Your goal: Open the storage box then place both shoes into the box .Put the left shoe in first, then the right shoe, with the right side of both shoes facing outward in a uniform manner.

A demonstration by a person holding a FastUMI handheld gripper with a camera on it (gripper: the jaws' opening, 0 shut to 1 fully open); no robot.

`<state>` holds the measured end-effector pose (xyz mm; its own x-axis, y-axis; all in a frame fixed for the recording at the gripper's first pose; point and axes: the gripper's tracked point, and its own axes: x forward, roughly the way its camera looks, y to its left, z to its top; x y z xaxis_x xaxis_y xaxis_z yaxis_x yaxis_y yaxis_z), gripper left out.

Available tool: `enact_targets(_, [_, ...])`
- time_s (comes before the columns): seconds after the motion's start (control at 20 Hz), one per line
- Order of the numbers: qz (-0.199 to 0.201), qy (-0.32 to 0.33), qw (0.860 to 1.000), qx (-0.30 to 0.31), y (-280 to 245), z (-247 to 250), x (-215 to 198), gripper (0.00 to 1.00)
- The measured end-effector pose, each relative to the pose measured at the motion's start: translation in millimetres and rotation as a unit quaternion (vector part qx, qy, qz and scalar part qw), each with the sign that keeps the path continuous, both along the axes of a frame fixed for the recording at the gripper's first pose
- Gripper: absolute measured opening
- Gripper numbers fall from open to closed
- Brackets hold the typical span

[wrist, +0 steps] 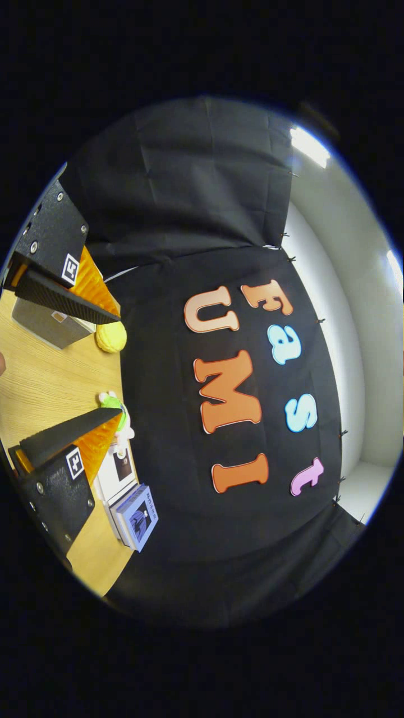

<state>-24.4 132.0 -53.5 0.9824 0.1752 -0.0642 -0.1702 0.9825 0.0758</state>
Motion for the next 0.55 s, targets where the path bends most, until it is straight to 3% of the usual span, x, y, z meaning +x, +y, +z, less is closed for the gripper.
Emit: enact_targets(0.55, [-0.047, -0.169, 0.983, -0.063, -72, 64, -40, 0.95])
